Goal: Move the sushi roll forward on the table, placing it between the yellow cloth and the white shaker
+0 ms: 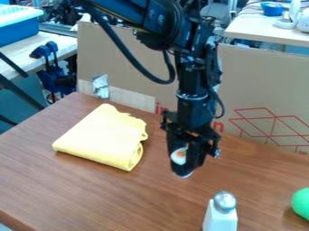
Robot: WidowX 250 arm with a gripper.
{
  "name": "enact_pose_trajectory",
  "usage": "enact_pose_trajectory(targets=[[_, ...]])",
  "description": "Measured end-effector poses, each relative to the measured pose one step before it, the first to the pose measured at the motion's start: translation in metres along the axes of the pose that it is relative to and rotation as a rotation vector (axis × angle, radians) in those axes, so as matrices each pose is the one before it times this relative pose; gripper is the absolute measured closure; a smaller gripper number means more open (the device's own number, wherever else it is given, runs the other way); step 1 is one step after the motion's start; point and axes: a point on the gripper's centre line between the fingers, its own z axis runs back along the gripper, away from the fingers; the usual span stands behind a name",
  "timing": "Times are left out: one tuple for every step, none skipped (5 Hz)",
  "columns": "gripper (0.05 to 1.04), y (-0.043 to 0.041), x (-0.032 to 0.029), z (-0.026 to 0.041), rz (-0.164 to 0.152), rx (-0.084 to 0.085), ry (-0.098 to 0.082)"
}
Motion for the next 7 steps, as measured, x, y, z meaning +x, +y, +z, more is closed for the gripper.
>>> enact_pose_trajectory(targets=[[0.551, -0.00037, -0.02124, -0.01667, 0.0213, -0.0325, 0.0642], [0.551, 0.01255, -0.00185, -0.01549, -0.0209, -0.0153, -0.0401], [0.552, 0.01228, 0.00336, -0.01409, 0.0052, -0.0254, 0.0056], [0.500, 0.00005, 0.00704, 0.00056, -0.0315, -0.0014, -0.0343], [0.201, -0.00319, 0.00203, -0.00313, -0.0302, -0.0086, -0.0008], [0.072, -0.00030, -0.00100, 0.00277, 0.0052, -0.0182, -0.0749], [0.076, -0.00402, 0.00343, 0.03052, 0.0040, 0.0343, -0.1036]])
